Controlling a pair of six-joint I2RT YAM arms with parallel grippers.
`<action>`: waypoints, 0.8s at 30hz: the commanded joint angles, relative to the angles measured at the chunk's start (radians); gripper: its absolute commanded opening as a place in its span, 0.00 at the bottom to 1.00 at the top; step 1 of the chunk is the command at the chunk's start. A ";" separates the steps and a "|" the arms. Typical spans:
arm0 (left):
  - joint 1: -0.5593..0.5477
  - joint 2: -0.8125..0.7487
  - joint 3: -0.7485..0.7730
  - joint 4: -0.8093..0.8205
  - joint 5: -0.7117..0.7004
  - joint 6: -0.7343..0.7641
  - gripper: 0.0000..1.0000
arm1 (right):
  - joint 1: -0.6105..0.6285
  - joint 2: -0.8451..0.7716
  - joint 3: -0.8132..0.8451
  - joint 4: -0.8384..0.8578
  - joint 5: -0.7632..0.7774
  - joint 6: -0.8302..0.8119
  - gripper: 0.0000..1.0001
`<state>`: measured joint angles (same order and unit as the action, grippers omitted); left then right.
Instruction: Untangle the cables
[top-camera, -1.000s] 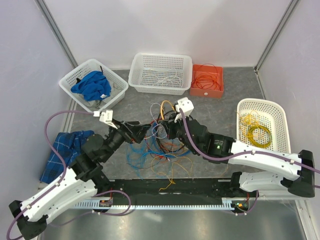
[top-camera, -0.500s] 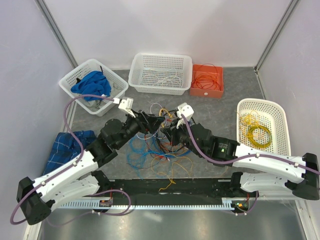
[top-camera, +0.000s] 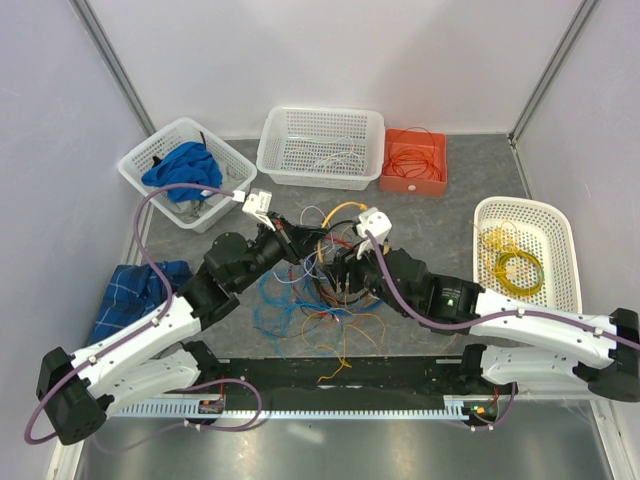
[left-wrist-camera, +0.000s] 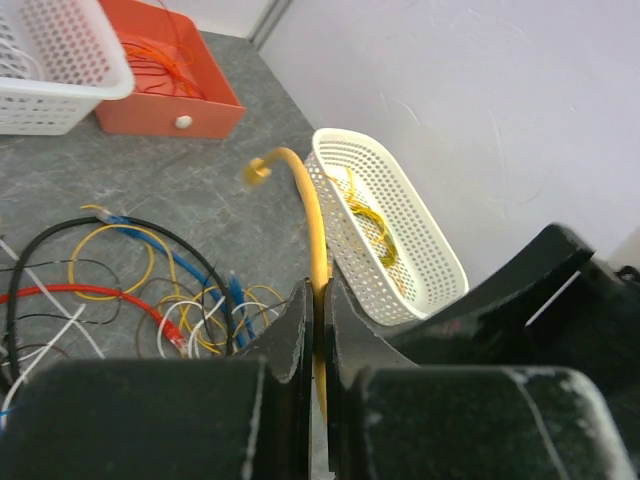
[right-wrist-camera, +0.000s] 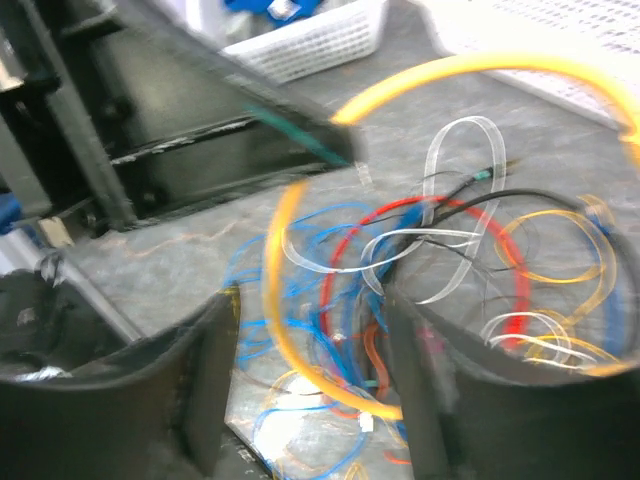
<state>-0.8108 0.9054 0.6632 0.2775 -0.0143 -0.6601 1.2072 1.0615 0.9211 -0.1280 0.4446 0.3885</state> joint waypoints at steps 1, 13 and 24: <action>0.007 -0.052 0.061 -0.027 -0.052 0.063 0.02 | 0.002 -0.105 0.044 -0.036 0.134 -0.019 0.75; 0.010 -0.033 0.122 -0.092 -0.036 0.056 0.02 | 0.002 -0.011 0.070 0.025 -0.072 -0.010 0.73; 0.009 -0.025 0.107 -0.084 0.003 0.024 0.02 | 0.008 0.113 0.027 0.192 -0.051 0.016 0.67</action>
<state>-0.8062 0.8791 0.7418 0.1585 -0.0425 -0.6140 1.2091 1.1564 0.9234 -0.0494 0.3656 0.3985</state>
